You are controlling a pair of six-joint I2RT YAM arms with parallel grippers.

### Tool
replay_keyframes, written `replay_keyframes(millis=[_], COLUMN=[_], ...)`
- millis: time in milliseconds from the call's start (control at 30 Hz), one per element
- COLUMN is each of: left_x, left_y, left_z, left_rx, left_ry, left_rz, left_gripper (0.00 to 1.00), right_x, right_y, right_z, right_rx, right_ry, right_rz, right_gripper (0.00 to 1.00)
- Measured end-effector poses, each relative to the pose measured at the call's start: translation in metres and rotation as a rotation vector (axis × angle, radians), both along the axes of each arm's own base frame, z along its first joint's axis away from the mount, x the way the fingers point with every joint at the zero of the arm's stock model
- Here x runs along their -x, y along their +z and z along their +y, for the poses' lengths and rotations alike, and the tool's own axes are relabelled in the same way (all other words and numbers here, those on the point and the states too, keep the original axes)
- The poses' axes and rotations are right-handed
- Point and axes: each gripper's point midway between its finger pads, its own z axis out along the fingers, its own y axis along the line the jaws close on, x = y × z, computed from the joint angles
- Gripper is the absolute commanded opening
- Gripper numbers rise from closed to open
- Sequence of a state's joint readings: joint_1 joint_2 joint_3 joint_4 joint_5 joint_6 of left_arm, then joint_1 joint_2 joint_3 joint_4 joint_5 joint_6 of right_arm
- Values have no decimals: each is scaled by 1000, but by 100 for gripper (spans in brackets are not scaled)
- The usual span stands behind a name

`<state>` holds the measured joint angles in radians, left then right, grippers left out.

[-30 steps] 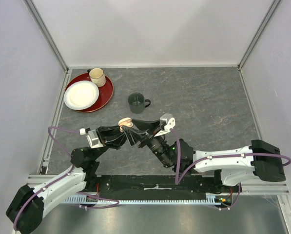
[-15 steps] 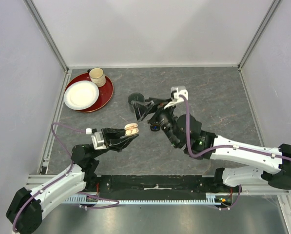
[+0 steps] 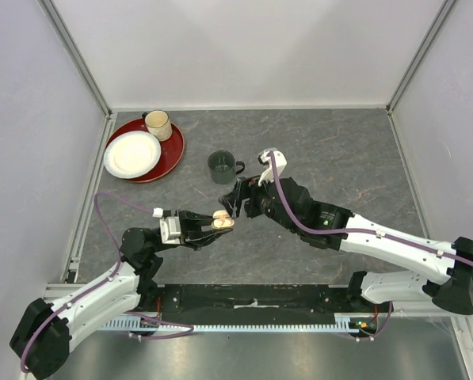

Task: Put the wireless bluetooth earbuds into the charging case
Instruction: Close the charging case.

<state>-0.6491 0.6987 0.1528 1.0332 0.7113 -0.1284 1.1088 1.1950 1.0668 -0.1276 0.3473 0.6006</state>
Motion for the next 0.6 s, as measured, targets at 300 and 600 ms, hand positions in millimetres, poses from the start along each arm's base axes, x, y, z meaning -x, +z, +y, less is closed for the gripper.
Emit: replay_keyframes(millis=[300, 600], left_x=[-1, -10], left_y=[-15, -28], left_z=[-5, -9], left_rx=[-49, -72], left_ry=[-23, -10], left_rz=[41, 115], left_gripper=[2, 2], right_x=[11, 15], right_y=[-36, -59], right_z=[-11, -32], right_rx=[10, 0], right_ry=[6, -58], right_rz=[82, 129], right_gripper=[89, 91])
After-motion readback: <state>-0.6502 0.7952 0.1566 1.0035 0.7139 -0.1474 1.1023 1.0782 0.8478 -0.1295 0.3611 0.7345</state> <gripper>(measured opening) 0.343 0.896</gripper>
